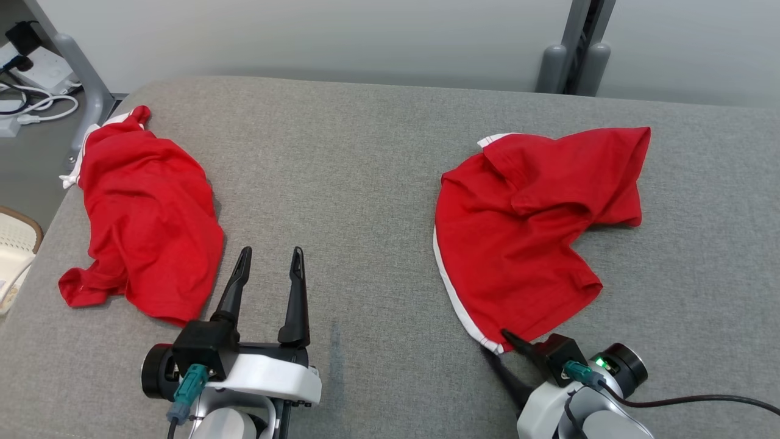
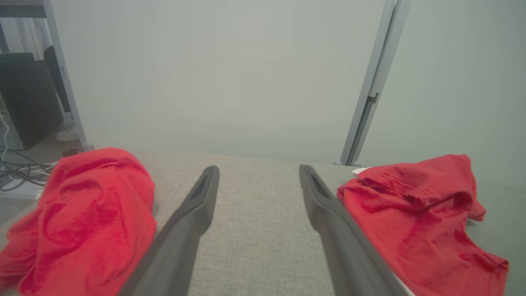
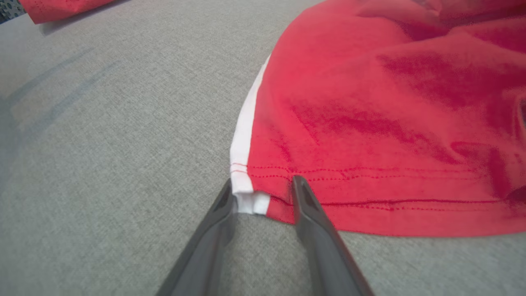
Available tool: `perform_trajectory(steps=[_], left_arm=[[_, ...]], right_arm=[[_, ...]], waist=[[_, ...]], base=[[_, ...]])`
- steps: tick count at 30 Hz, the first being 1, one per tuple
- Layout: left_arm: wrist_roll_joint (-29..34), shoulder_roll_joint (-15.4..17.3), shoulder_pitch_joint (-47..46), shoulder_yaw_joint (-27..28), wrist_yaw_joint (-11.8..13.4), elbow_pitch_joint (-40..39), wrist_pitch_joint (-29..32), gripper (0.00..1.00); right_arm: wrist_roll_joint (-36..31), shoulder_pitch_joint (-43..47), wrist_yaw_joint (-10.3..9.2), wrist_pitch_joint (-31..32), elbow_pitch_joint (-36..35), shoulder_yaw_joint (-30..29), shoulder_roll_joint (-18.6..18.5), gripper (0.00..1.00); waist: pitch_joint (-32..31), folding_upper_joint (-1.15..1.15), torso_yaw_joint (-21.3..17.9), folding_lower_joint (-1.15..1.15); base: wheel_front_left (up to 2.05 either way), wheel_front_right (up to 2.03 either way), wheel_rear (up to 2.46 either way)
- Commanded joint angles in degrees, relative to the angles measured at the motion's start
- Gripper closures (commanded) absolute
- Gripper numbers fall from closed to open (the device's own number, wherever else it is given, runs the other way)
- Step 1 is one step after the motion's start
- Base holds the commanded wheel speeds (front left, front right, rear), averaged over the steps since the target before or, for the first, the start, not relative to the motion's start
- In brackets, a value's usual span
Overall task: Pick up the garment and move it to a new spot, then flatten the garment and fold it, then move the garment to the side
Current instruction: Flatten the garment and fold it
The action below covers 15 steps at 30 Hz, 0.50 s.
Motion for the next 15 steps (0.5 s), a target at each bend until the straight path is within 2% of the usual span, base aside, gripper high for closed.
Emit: perform_trajectory(steps=[1, 8, 11, 15], left_arm=[[-0.1, 0.2, -0.8, 0.3, 0.2, -0.2, -0.2, 0.00], [0.1, 0.2, -0.3, 1.1, 0.0, 0.1, -0.2, 0.00], [0.2, 0.2, 0.2, 1.6, -0.1, 0.2, -0.2, 0.00], [-0.2, 0.2, 0.7, 2.1, -0.2, 0.1, -0.2, 0.00]], right_arm=[[0.1, 0.0, -0.02, 0.1, 0.8, 0.2, -0.1, 1.00], [0.4, 0.2, -0.02, 0.0, -2.8, -0.9, -1.0, 1.00], [1.2, 1.1, -0.02, 0.0, -4.8, -1.3, -3.2, 1.00], [2.4, 3.1, -0.03, 0.0, -7.5, -2.6, -7.9, 1.00]], waist=[[0.0, 0.00, -0.2, 0.00], [-0.7, 0.00, -3.3, 0.00], [-1.2, 0.00, -6.0, 0.00], [-2.3, 0.00, -10.0, 0.00]], base=[[0.00, 0.00, 0.00], [0.00, 0.00, 0.00], [0.00, 0.00, 0.00], [0.00, 0.00, 0.00]])
